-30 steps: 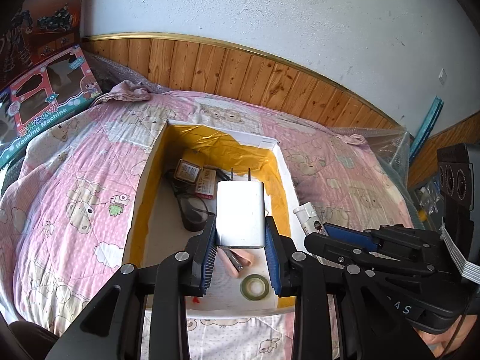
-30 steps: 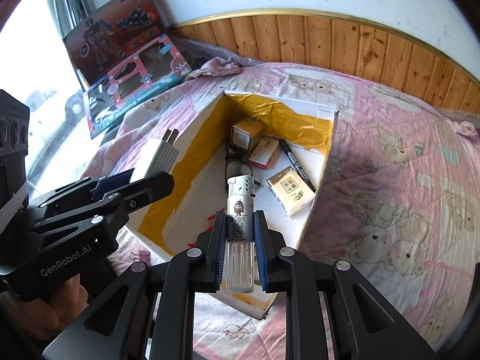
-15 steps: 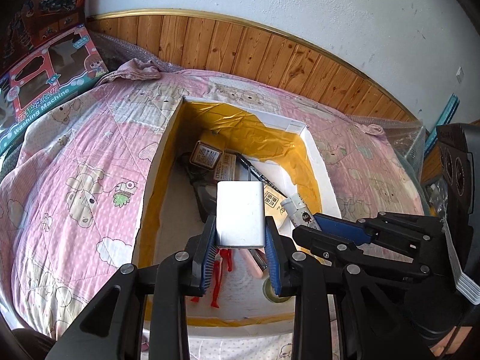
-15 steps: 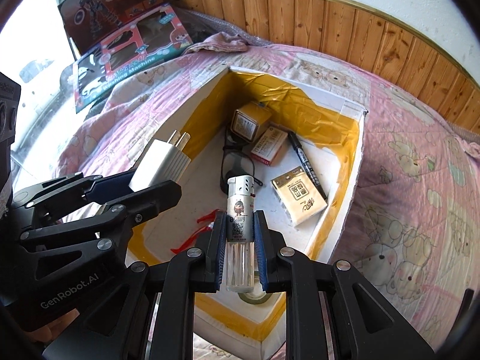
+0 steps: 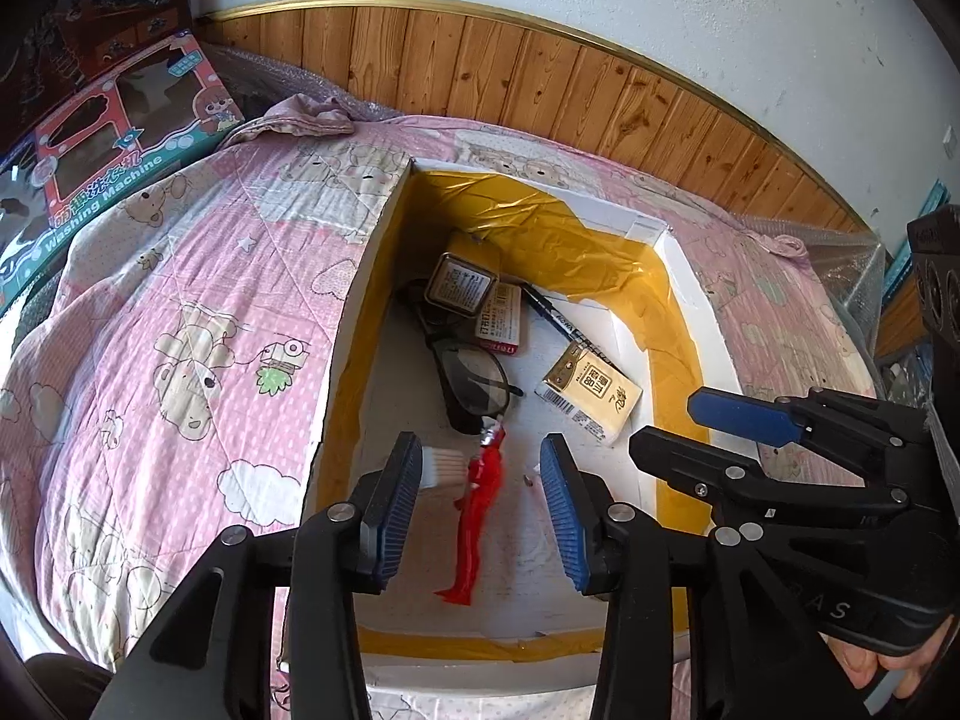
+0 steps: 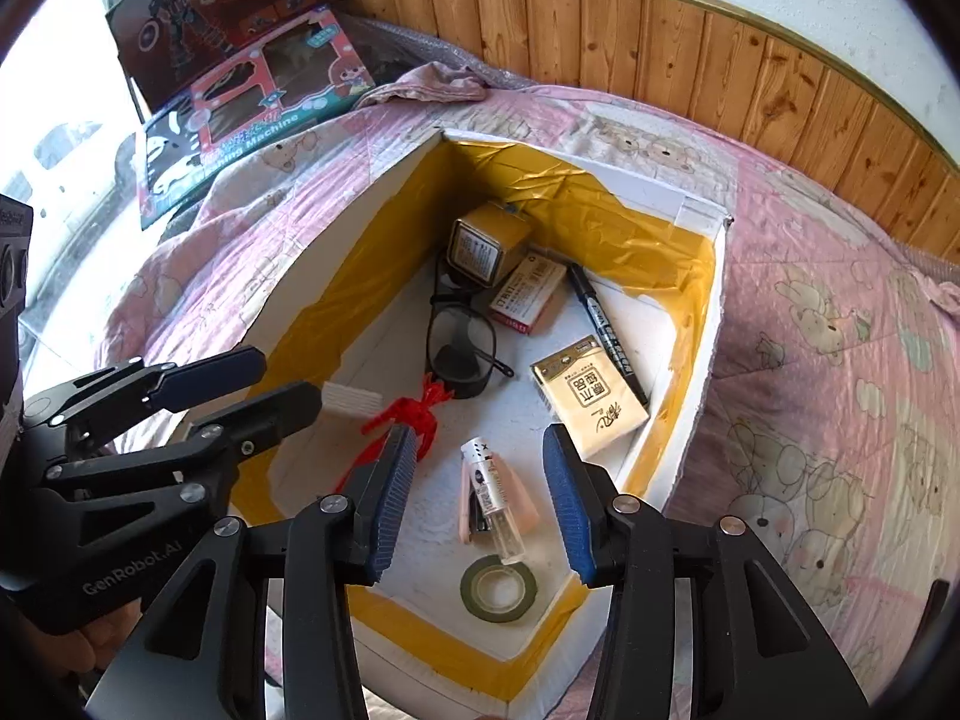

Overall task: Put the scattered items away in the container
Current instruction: 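Lower the charger and bottle into the box and open both tools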

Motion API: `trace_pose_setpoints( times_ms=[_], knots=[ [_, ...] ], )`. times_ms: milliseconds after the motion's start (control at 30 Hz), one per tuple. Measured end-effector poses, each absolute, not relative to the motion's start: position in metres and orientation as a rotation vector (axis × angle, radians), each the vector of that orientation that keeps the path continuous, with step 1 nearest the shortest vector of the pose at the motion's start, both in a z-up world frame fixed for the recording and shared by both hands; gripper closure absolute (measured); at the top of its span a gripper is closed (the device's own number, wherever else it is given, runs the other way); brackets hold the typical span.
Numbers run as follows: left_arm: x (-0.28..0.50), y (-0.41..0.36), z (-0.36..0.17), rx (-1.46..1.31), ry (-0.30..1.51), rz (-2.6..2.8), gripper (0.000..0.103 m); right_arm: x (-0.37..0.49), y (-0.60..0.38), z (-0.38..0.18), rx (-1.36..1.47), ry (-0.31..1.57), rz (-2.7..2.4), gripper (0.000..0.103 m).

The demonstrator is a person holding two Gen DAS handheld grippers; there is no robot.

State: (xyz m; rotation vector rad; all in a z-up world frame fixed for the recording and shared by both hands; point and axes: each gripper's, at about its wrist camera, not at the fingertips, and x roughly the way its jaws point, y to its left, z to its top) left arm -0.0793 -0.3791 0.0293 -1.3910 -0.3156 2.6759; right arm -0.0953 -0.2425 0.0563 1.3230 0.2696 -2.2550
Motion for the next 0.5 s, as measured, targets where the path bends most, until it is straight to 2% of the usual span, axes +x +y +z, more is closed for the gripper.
trace_pose_setpoints(
  times_ms=[200, 500],
  knots=[
    [-0.065, -0.376, 0.046, -1.346, -0.35, 2.702, 0.06, -0.078, -0.235, 0.062, 1.322, 0.374, -2.314, 0.053],
    [-0.035, -0.362, 0.07, -1.284, -0.331, 2.703, 0.06, -0.05, -0.222, 0.087, 1.243, 0.279, -2.283, 0.052]
  ],
)
